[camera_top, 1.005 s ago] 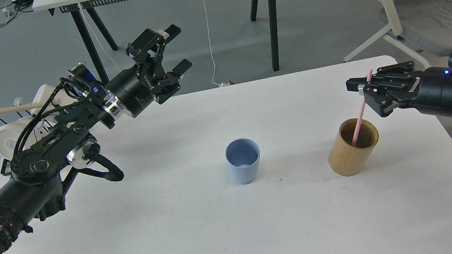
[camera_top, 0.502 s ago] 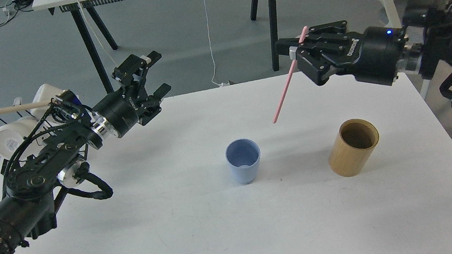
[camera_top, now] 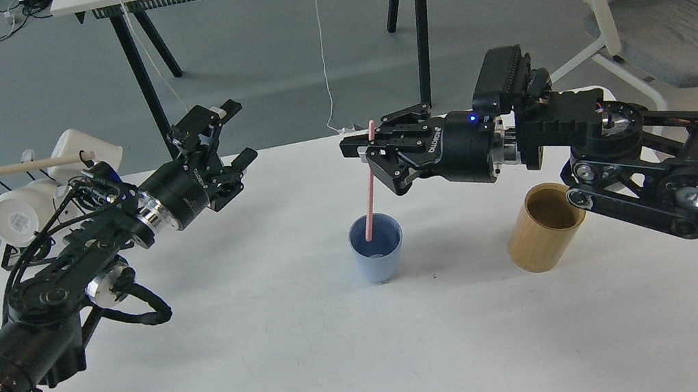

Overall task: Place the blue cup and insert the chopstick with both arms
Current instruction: 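Release the pink stick and raise the right gripper back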

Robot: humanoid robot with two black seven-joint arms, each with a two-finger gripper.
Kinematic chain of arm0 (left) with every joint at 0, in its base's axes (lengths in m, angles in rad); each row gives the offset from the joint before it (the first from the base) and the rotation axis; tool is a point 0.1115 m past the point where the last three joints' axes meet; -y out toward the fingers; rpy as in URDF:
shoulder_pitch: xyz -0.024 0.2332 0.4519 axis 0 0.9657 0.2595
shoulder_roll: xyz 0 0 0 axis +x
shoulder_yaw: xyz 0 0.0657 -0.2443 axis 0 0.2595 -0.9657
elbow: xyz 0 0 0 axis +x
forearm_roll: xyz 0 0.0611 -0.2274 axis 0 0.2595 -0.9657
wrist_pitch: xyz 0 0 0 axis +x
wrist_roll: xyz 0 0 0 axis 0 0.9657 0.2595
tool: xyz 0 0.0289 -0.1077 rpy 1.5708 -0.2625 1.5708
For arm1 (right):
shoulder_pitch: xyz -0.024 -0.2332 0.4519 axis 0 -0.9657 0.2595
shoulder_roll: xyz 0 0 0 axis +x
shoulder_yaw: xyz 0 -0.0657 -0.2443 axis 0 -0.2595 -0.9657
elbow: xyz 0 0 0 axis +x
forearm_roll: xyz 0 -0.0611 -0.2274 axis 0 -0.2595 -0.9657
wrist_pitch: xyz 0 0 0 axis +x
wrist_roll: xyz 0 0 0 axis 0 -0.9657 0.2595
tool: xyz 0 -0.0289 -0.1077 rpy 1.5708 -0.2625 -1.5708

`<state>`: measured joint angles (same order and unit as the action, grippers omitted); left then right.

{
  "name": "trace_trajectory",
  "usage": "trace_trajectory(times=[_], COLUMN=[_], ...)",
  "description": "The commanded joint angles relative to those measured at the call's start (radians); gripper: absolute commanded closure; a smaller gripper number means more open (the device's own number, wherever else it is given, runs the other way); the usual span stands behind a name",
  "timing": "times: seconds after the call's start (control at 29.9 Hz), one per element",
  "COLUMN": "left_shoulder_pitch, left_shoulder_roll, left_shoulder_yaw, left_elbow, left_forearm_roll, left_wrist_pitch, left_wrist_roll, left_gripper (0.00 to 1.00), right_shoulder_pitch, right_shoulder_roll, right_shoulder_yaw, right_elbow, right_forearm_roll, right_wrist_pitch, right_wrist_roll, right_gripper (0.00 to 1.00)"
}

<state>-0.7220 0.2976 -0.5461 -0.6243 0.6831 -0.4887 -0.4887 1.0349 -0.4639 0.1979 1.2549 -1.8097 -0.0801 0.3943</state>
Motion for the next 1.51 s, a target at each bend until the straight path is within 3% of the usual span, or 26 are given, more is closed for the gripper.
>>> trace_trajectory(times=[0.0,0.13,0.27,0.37,0.54,0.67,0.84,0.94,1.04,1.17,1.34,1.47], left_shoulder_pitch=[0.001,0.001,-0.001,-0.002,-0.007,-0.008,-0.010,-0.004,-0.002,-0.005,-0.014,-0.005], left_shoulder_roll=[0.002,-0.001,-0.006,-0.008,-0.005,-0.005,-0.005,0.000,0.002,0.011,0.049,0.069], left_shoulder_yaw=[0.000,0.000,0.000,-0.002,-0.002,-0.002,-0.009,-0.081,-0.161,-0.209,-0.219,-0.212], left_elbow=[0.000,0.000,0.000,0.000,0.000,0.000,-0.006,-0.012,-0.014,-0.014,-0.014,-0.014], left_forearm_roll=[0.001,0.001,0.003,0.003,0.003,0.001,0.000,-0.031,-0.083,-0.148,-0.224,-0.243], left_wrist_pitch=[0.000,0.000,0.000,0.000,0.000,0.000,0.000,0.000,0.000,0.000,0.000,0.000], left_wrist_roll=[0.000,0.000,0.000,0.000,0.000,0.000,0.000,0.000,0.000,0.000,0.000,0.000], left_gripper=[0.01,0.01,0.01,0.01,0.01,0.01,0.01,0.01,0.01,0.01,0.01,0.01], right_shoulder_pitch=[-0.004,-0.024,-0.036,-0.035,-0.032,-0.038,-0.108,-0.139,-0.190,-0.277,-0.337,-0.345], right_shoulder_roll=[0.005,0.005,0.004,-0.001,-0.027,-0.077,-0.133,-0.195,-0.248,-0.254,-0.222,-0.182], right_shoulder_yaw=[-0.018,-0.018,-0.008,0.014,0.135,0.251,0.414,0.459,0.465,0.471,0.472,0.474], right_elbow=[-0.005,-0.012,-0.011,-0.006,0.012,0.060,0.083,0.084,0.057,-0.035,-0.204,-0.291], right_forearm_roll=[0.000,0.001,0.019,0.058,0.197,0.439,1.087,1.415,1.598,1.665,1.714,1.806], right_wrist_pitch=[-0.001,-0.015,-0.041,-0.043,-0.033,-0.033,-0.021,0.057,0.250,0.569,0.569,0.569], right_wrist_roll=[0.000,0.000,0.000,-0.005,-0.011,-0.031,-0.104,-0.109,-0.081,0.007,0.093,0.094], right_gripper=[0.97,0.71,0.35,0.00,0.00,0.00,0.00,0.00,0.00,0.00,0.00,0.00])
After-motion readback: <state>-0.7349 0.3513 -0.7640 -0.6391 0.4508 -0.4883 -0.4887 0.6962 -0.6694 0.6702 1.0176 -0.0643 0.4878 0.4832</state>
